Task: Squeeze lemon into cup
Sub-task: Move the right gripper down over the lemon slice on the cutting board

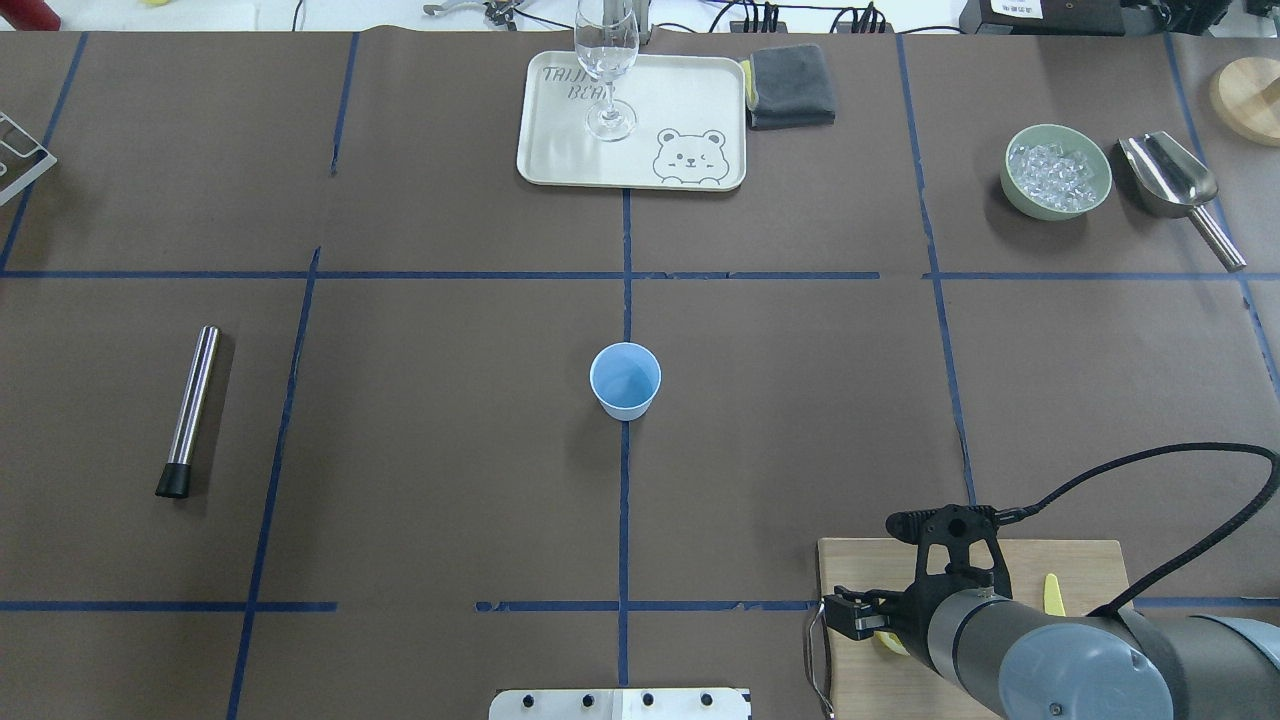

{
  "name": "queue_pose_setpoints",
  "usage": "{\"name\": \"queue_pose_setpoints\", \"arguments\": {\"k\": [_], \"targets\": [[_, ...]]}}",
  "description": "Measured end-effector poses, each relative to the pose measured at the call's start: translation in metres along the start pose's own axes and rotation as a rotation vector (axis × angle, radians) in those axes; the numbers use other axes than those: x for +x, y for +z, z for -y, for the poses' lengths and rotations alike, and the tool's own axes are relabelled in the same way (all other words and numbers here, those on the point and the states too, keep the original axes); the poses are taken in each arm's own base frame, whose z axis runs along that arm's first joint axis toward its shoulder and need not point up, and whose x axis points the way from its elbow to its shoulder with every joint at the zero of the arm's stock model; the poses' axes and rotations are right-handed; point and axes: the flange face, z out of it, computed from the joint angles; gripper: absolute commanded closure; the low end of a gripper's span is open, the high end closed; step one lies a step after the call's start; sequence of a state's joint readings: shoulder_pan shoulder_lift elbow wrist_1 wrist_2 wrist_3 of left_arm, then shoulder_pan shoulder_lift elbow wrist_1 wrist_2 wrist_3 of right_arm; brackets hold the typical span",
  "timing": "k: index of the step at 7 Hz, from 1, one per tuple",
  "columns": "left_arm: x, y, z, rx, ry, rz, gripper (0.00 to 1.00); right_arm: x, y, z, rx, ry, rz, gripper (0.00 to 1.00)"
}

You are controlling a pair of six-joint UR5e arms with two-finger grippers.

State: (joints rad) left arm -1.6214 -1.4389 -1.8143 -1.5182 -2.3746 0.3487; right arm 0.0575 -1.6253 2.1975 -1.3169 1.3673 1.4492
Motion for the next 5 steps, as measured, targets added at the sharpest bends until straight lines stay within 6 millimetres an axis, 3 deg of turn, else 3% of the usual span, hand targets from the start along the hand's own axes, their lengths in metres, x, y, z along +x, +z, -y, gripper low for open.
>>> {"name": "queue_pose_setpoints", "arguments": {"k": [5], "targets": [[0.006,-0.006,0.003,0.010,0.011,0.004,0.00,0.021,0.015,-0.016,-0.022,-0.028,-0.057,0.00]]}}
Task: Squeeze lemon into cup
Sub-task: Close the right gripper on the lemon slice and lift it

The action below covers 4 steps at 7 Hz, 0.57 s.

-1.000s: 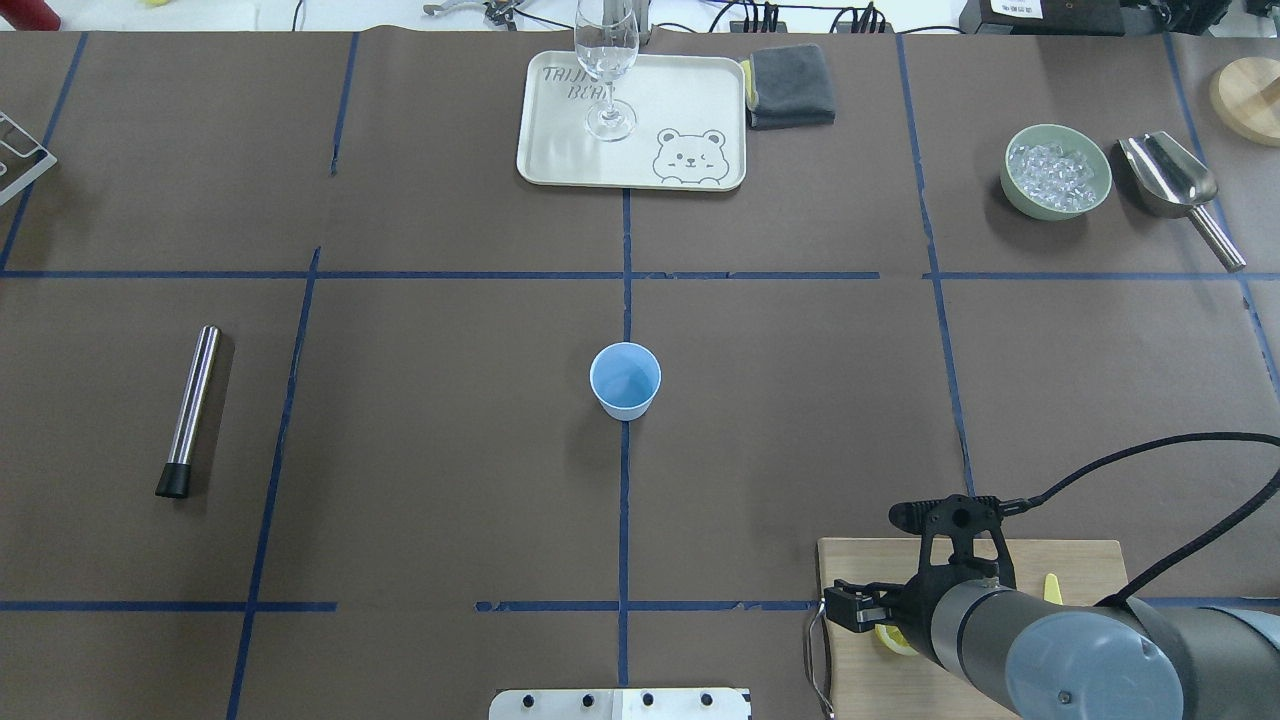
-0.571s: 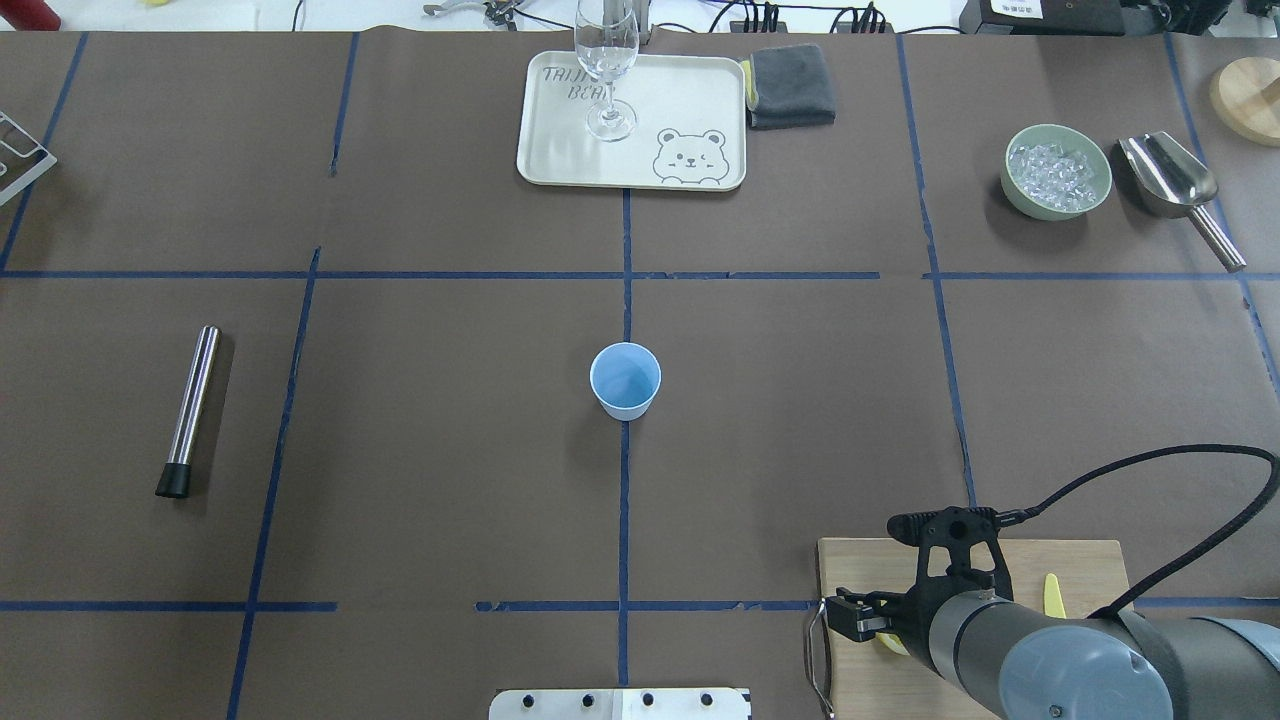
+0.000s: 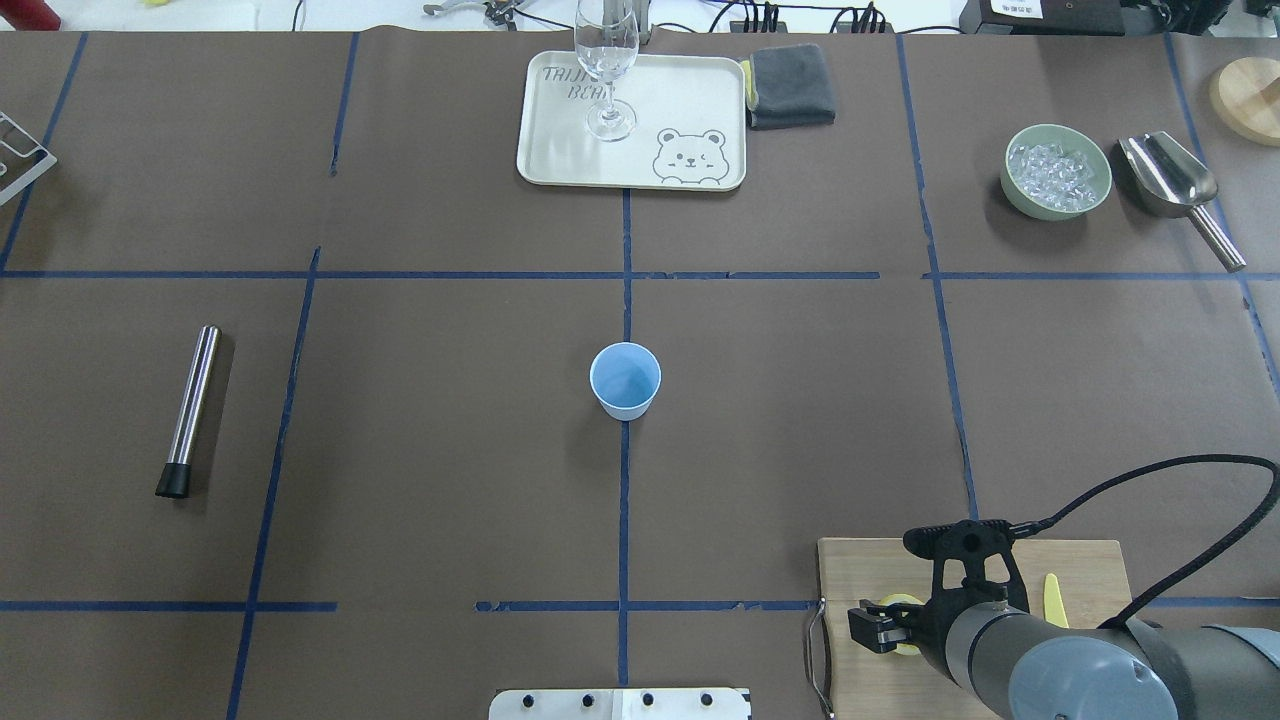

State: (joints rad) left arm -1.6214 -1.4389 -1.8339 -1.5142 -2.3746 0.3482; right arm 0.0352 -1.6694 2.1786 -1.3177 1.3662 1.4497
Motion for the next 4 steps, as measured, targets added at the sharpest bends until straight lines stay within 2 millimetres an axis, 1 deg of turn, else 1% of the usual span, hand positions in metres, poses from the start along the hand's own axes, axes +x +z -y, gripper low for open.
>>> {"name": "queue_pose_setpoints", "arguments": {"k": [4], "targets": [[0.0004,-0.0007,0.0009,0.002,0.002,0.001,0.00,-0.0035,0.0037,-0.0125,-0.016,-0.019,0.000,0.01]]}}
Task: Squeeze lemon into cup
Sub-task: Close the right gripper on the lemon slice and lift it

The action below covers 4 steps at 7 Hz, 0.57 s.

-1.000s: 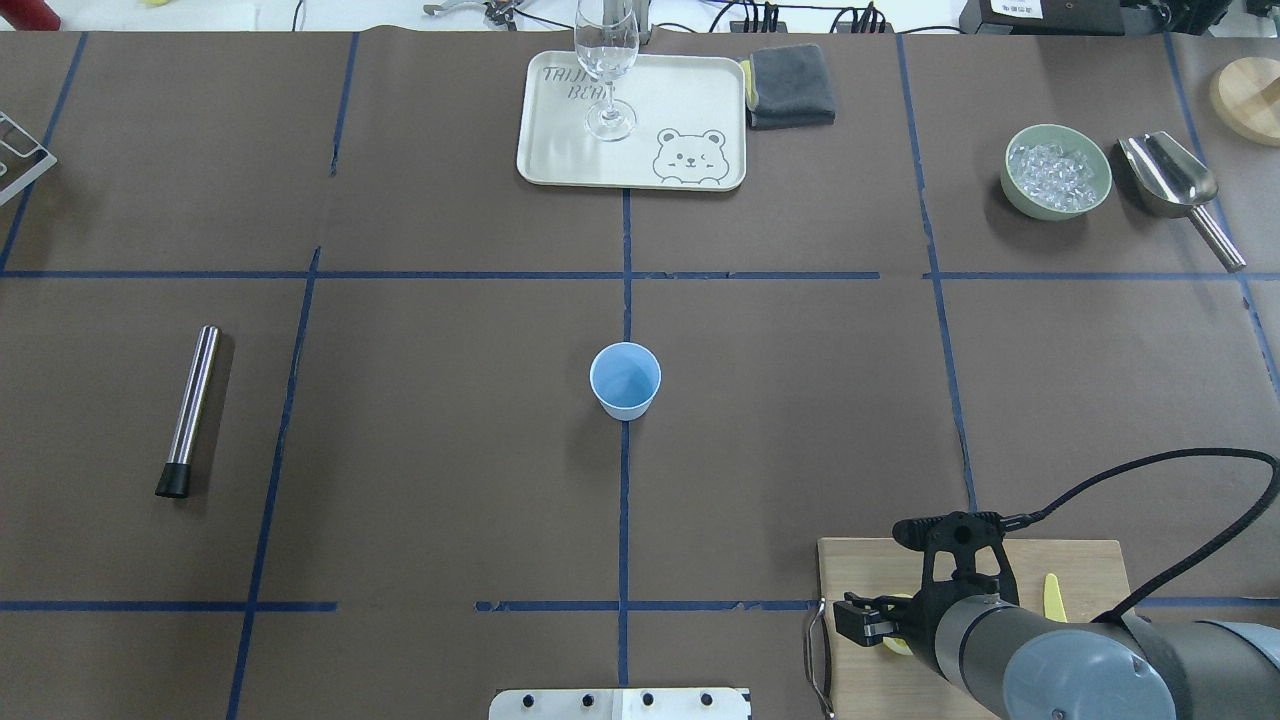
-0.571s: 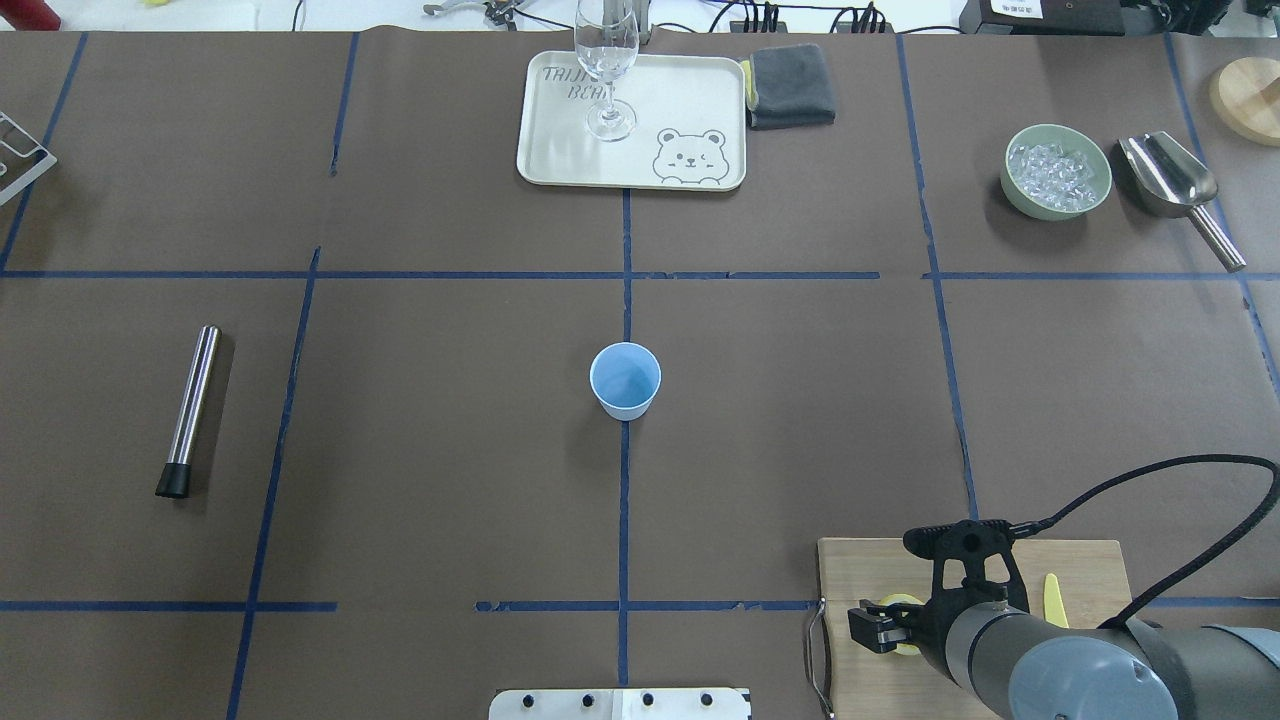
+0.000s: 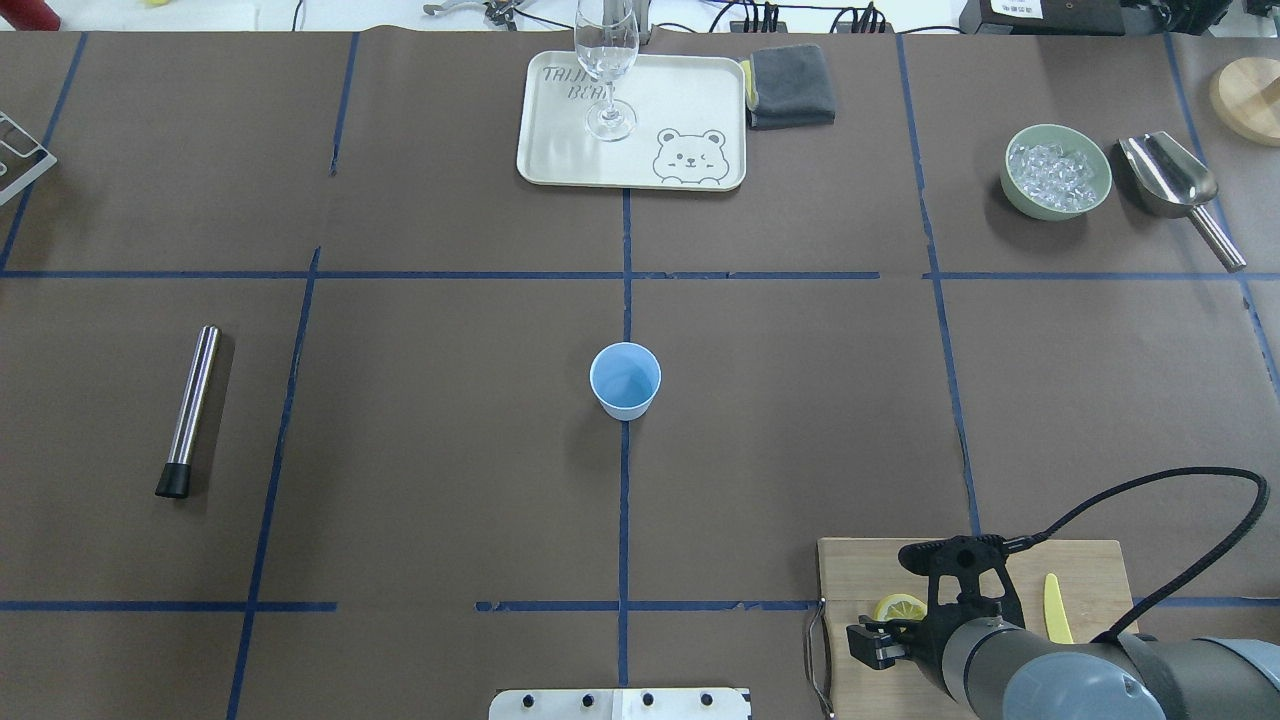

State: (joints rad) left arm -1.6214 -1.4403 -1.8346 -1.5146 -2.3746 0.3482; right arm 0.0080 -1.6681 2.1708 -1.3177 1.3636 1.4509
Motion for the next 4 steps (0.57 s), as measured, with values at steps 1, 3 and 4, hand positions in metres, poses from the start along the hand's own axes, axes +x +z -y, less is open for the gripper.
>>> {"name": "queue_pose_setpoints", "arguments": {"k": [1,3,4], "targets": [[0.0001,-0.0001,0.0000,0.000,0.000,0.000,0.00,-0.0007,0.0003,-0.0017,-0.002,-0.003,0.000,0.07],[0.0003,-0.0003,0.0000,0.000,0.000,0.000,0.00,-0.0009,0.0007,-0.0025,-0.001,-0.004,0.000,0.12],[0.0006,-0.0005,0.0001,0.001,0.001,0.000,0.00,-0.0010,0.0008,-0.0026,0.002,-0.005,0.000,0.12]]}}
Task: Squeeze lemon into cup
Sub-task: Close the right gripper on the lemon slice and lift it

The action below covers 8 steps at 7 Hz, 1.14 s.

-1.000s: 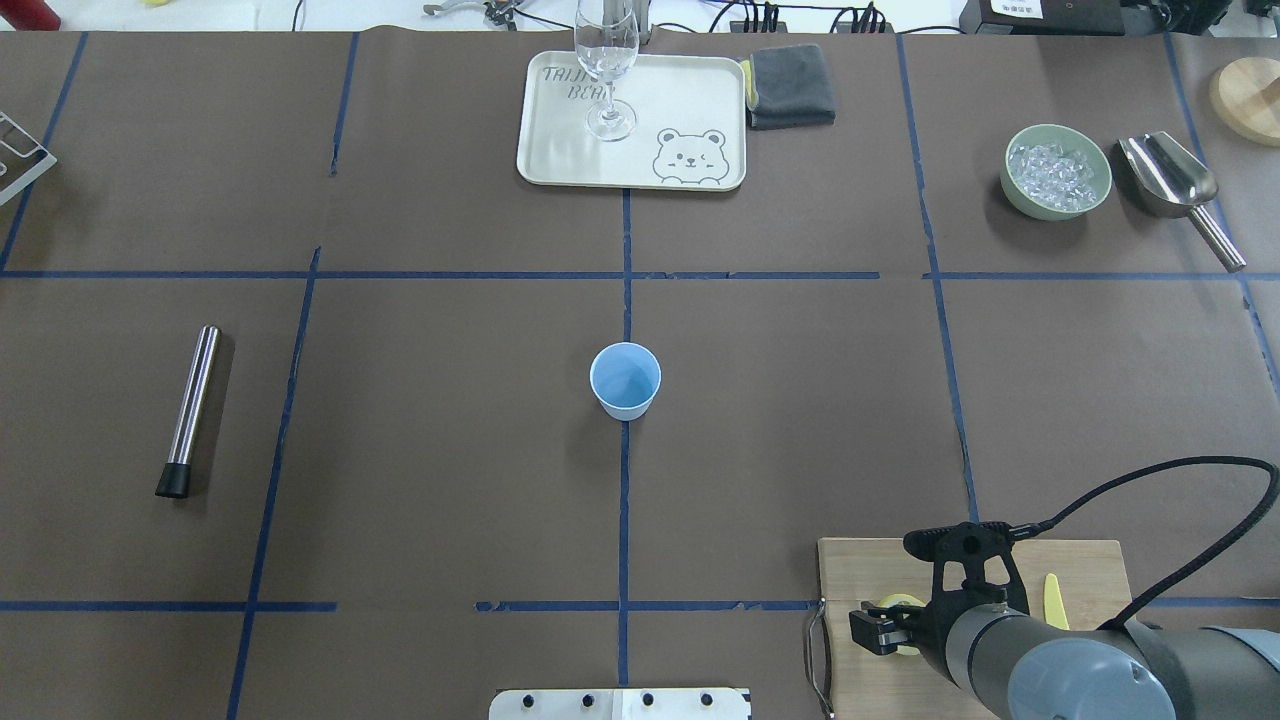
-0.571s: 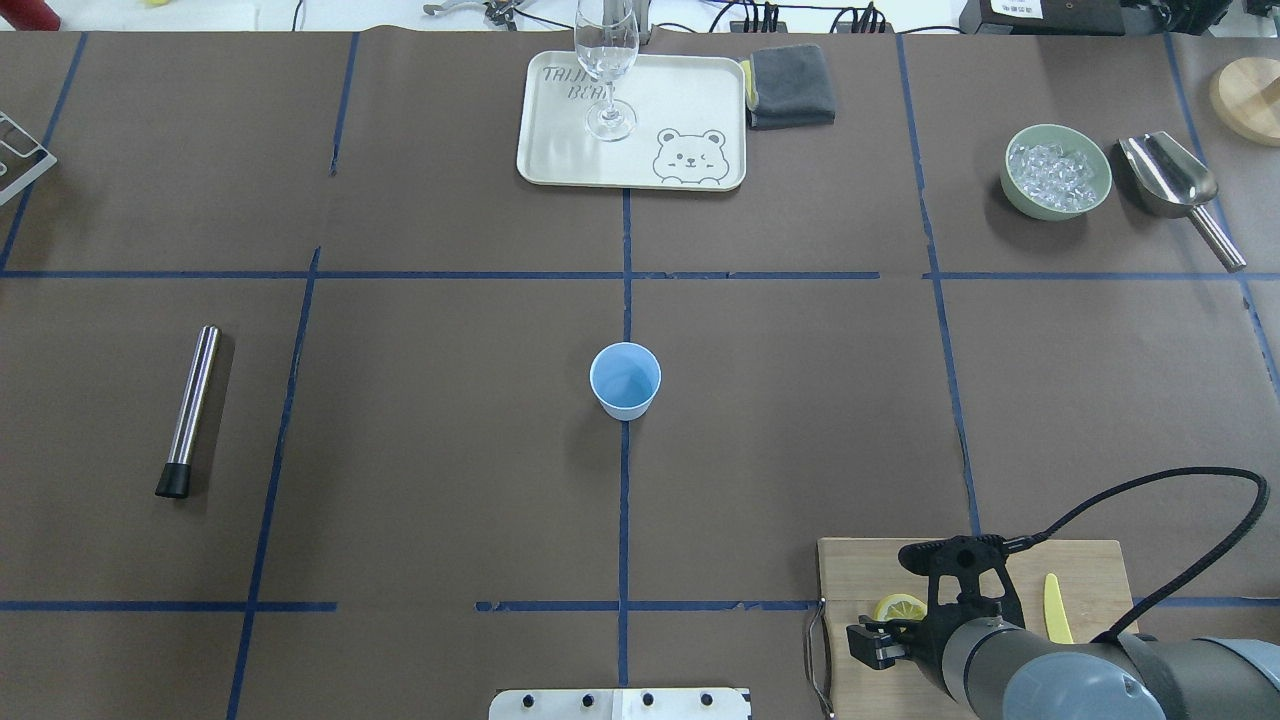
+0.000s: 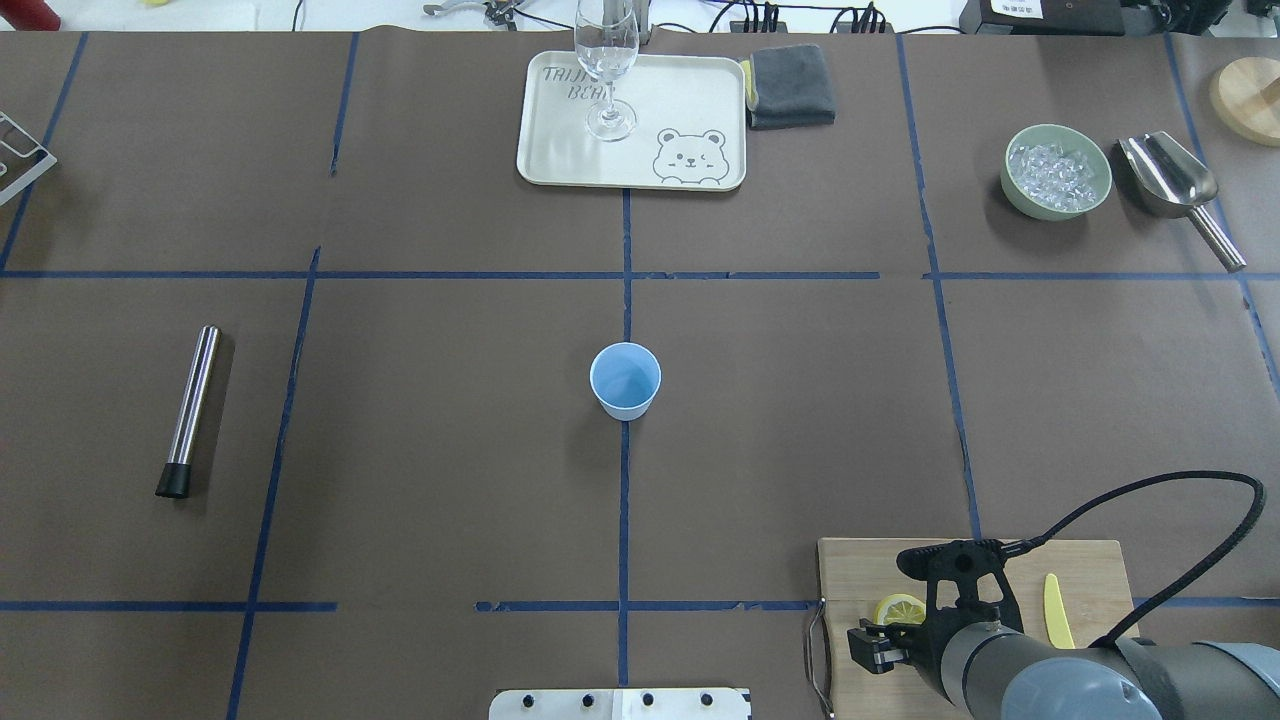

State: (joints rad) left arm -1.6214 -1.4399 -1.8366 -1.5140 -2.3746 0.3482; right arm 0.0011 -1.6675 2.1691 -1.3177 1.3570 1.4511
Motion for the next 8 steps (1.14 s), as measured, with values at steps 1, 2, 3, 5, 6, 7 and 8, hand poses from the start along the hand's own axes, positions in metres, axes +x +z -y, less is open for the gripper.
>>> {"name": "queue_pose_setpoints", "arguments": {"k": [1,2,3,5,6,7,8], "targets": [[0.0003,-0.0005,0.0000,0.001,0.001,0.000,0.00,0.0000,0.0000,0.0006,0.007,0.000,-0.001,0.12],[0.0006,-0.0011,-0.0001,0.002,0.001,0.001,0.00,0.0001,0.0000,0.0010,0.010,-0.001,-0.001,0.20],[0.0006,-0.0013,-0.0002,0.002,0.001,0.001,0.00,0.0002,0.0000,0.0012,0.011,-0.001,-0.001,0.39],[0.0012,-0.0021,0.0004,0.004,0.002,0.001,0.00,-0.0002,-0.0008,0.0013,0.009,-0.001,0.001,0.55],[0.0014,-0.0025,0.0010,0.005,0.003,0.002,0.00,-0.0005,-0.0013,0.0013,0.008,-0.001,0.002,0.63],[0.0016,-0.0029,0.0017,0.006,0.004,0.003,0.00,-0.0011,-0.0023,0.0016,0.008,0.000,0.004,0.65],[0.0017,-0.0033,0.0024,0.006,0.005,0.003,0.00,-0.0015,-0.0031,0.0021,0.009,0.001,0.006,0.65]]}}
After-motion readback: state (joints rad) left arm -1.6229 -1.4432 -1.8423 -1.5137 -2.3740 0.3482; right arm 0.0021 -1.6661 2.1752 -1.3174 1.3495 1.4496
